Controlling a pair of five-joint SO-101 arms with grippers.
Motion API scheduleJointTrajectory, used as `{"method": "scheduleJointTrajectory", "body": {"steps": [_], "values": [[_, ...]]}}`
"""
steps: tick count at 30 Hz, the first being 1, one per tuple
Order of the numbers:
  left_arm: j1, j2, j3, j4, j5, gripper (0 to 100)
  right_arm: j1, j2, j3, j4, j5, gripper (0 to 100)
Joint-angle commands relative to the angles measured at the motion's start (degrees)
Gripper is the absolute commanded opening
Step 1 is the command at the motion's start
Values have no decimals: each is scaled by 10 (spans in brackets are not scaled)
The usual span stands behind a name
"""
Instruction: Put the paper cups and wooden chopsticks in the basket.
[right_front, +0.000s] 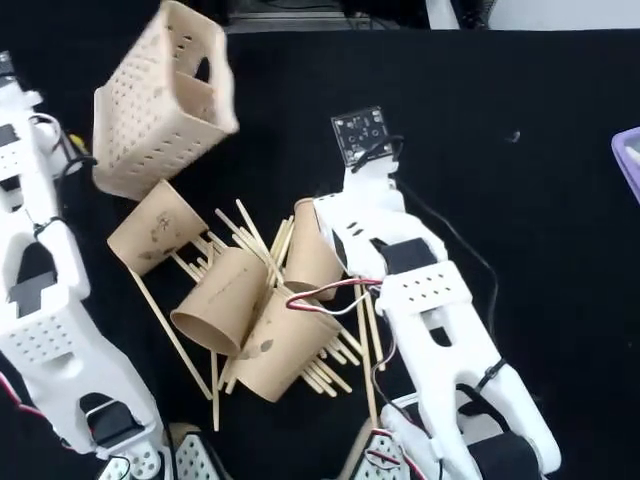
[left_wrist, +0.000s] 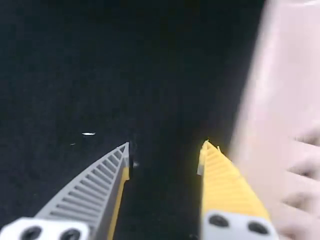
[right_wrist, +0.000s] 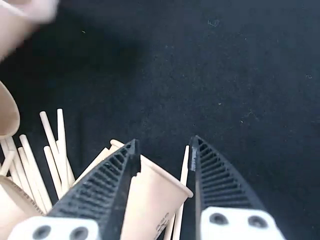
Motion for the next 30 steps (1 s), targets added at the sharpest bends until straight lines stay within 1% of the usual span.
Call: {"method": "scheduleJointTrajectory", "body": {"steps": [1, 3, 6, 8, 10, 12, 16, 20, 22, 25, 27, 30], "values": [[-31, -16, -12, -9, 1, 223, -9, 1, -4, -14, -4, 170], [-40, -8, -7, -11, -2, 223, -9, 1, -4, -14, -4, 170], [-42, 10, 11, -26, -32, 223, -9, 1, -4, -13, -4, 170], [-44, 18, 6, -27, -34, 223, -9, 1, -4, -12, -4, 170], [-44, 12, -8, -11, -33, 223, -10, 1, -4, -12, -4, 170], [-36, 1, -36, 25, -22, 223, -10, 1, -4, -14, -4, 170], [21, -33, -125, 126, 23, 227, -10, 1, -4, -15, -4, 170], [111, -51, -216, 220, 26, 227, -10, 1, -4, -15, -4, 170], [146, -48, -239, 229, 26, 227, -10, 1, -4, -15, -4, 170], [181, -33, -247, 222, 25, 227, -10, 1, -4, -14, -4, 170], [196, -19, -243, 212, 25, 226, -10, 1, -4, -14, -4, 170], [203, 7, -241, 193, 25, 224, -10, 1, -4, -14, -4, 170]]}}
